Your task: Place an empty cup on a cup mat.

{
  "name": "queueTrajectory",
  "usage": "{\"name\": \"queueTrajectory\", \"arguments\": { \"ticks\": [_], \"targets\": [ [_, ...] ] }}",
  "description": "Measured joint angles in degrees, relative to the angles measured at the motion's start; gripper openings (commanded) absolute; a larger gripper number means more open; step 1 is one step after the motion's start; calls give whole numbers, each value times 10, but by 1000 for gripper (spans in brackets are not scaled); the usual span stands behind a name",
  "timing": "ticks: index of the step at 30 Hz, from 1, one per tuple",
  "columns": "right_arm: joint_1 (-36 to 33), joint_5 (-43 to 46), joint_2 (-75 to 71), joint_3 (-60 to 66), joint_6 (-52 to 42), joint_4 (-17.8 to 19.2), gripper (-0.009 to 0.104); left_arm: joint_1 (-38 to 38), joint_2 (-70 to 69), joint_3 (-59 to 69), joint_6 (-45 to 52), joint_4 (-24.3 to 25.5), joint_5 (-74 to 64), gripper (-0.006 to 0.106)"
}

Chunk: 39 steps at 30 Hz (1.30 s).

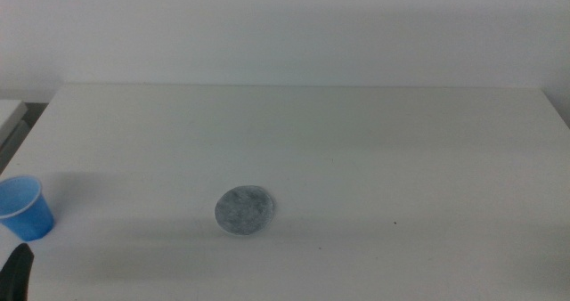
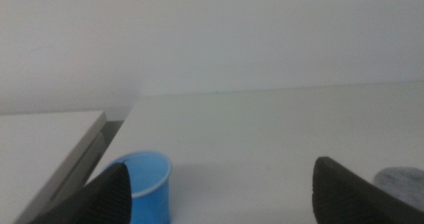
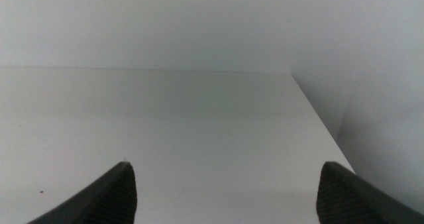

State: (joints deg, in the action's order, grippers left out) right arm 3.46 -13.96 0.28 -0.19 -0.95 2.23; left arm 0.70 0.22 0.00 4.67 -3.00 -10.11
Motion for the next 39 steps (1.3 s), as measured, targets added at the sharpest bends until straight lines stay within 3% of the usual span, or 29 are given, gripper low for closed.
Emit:
{"name": "queueTrajectory", "arguments": {
  "ticks": [3,10,18,26,39],
  "targets": [
    [0,0,0,0,0,0,93,21,29,-44,-10,-5,-59,94],
    [0,0,0,0,0,0,93,119,253,-349,5,-9,-343,94],
    [0,0,0,0,0,0,93,156,493,-574,28,-9,-574,94],
    [0,0,0,0,0,0,93,160,727,-684,55,4,-596,94],
    [0,0,0,0,0,0,93,212,980,-790,148,-5,-598,94]
  ]
}}
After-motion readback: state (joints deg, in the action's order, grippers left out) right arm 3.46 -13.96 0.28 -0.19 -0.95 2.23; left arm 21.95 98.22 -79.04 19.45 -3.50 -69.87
